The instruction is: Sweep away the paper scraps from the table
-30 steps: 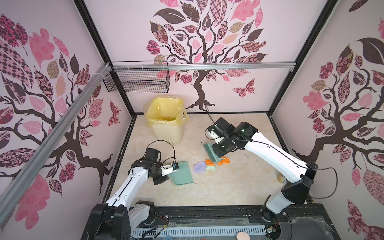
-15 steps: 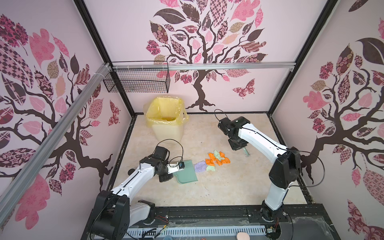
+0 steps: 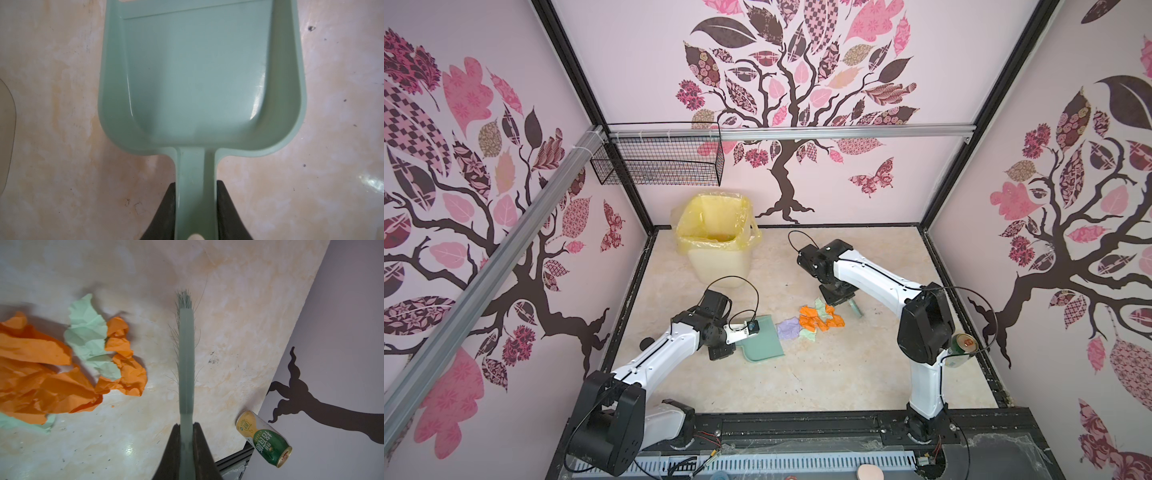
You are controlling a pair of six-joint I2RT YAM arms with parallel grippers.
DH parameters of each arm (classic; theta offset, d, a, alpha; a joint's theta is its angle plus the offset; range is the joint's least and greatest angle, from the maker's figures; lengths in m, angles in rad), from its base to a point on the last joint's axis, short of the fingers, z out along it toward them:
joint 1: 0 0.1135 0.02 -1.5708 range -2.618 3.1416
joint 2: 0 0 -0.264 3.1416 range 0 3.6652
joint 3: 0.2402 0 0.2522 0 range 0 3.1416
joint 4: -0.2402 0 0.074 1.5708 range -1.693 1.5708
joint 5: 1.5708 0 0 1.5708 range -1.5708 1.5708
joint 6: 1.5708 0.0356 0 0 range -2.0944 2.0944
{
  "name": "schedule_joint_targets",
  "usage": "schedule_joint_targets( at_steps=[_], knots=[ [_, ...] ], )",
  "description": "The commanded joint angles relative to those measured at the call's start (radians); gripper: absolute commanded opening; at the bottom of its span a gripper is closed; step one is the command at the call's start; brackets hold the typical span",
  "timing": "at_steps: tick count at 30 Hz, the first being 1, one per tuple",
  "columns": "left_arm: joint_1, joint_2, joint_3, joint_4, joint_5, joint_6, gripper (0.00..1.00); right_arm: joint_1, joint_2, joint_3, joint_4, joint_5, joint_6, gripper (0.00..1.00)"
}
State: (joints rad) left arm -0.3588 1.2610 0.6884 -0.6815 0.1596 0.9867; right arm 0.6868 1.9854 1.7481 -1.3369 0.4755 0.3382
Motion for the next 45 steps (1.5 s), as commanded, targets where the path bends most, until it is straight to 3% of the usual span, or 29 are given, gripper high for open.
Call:
schedule_joint_targets(
  at_steps=[1, 19, 39, 42, 45],
  knots=[
    [-0.014, 0.017, 0.029, 0.014, -0.032, -0.020, 0.00, 0.050, 0.015, -0.010, 0.001, -0.078, 0.067, 0.00],
    [-0.055, 0.042, 0.034, 0.028, -0.046, -0.050, 0.00, 0.239, -0.002, 0.084, 0.060, -0.287, 0.178, 0.00],
    [-0.069, 0.054, 0.026, 0.044, -0.043, -0.068, 0.00, 0.284, -0.040, 0.201, 0.157, -0.443, 0.201, 0.00],
    [-0.069, 0.051, 0.021, 0.045, -0.044, -0.067, 0.00, 0.284, -0.062, 0.217, 0.159, -0.414, 0.208, 0.00],
    [-0.069, 0.037, 0.002, 0.046, -0.058, -0.055, 0.00, 0.276, -0.095, 0.250, 0.096, -0.287, 0.230, 0.00]
  ],
)
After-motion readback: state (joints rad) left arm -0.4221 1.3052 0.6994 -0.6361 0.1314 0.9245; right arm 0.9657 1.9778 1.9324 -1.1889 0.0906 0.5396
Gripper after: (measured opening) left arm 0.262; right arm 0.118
